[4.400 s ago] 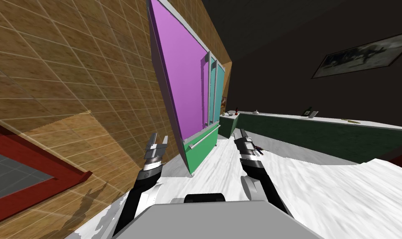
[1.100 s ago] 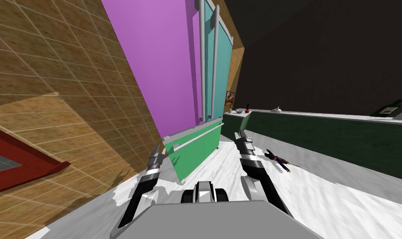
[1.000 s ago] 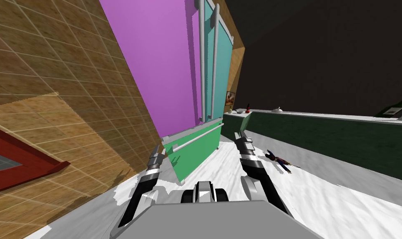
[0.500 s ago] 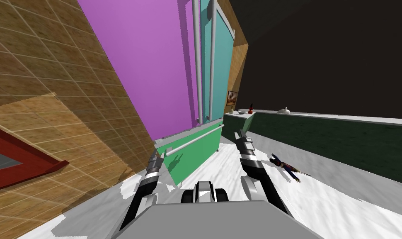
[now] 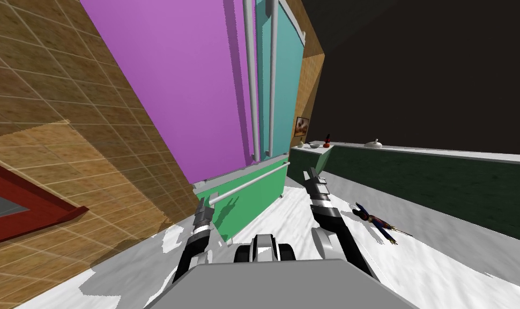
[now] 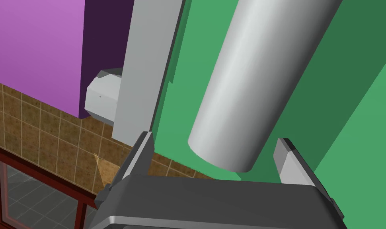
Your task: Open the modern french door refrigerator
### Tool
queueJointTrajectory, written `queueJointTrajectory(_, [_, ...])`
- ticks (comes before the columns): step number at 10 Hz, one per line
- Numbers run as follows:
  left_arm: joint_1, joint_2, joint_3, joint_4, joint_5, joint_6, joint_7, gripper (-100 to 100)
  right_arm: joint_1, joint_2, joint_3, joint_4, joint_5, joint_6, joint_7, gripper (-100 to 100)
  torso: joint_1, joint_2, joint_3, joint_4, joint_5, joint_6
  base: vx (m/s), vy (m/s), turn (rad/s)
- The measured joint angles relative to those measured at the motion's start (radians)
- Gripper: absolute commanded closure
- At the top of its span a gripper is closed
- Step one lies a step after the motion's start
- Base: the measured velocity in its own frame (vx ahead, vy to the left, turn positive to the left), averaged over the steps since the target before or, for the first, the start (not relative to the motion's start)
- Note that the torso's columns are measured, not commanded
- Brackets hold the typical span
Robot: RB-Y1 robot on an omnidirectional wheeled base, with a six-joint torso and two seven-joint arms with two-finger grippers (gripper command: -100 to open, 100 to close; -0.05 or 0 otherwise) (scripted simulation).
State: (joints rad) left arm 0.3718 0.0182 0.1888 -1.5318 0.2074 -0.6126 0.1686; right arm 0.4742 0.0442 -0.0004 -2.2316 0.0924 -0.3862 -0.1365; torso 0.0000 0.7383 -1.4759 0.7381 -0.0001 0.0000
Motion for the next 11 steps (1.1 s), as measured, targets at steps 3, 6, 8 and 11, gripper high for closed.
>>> queueJointTrajectory(3, [0.0,-0.056,0.002,0.024,0.004,-0.011,0.003,-100,0.0,0.0,0.0,0.0,0.0,0.0,0.0,0,0.002,0.001,0.001,0.0,0.001,0.0,0.03,-0.011,0.003])
queueJointTrajectory(6, [0.004,-0.054,0.007,-0.013,0.007,0.022,0.0,100,0.0,0.0,0.0,0.0,0.0,0.0,0.0,0,0.002,-0.002,-0.001,0.0,0.001,0.001,0.02,0.006,0.004])
queueJointTrajectory(8, [-0.002,-0.053,0.007,0.003,0.006,0.001,0.001,100,0.0,0.0,0.0,0.0,0.0,0.0,0.0,0,0.003,-0.003,0.0,-0.002,0.003,0.001,-0.061,-0.029,0.008])
queueJointTrajectory(11, [0.014,-0.053,0.003,-0.031,0.006,0.021,0.001,100,-0.001,0.0,0.0,0.0,0.0,0.0,0.0,0,-0.002,0.003,0.002,0.0,0.001,0.0,-0.159,-0.111,0.01])
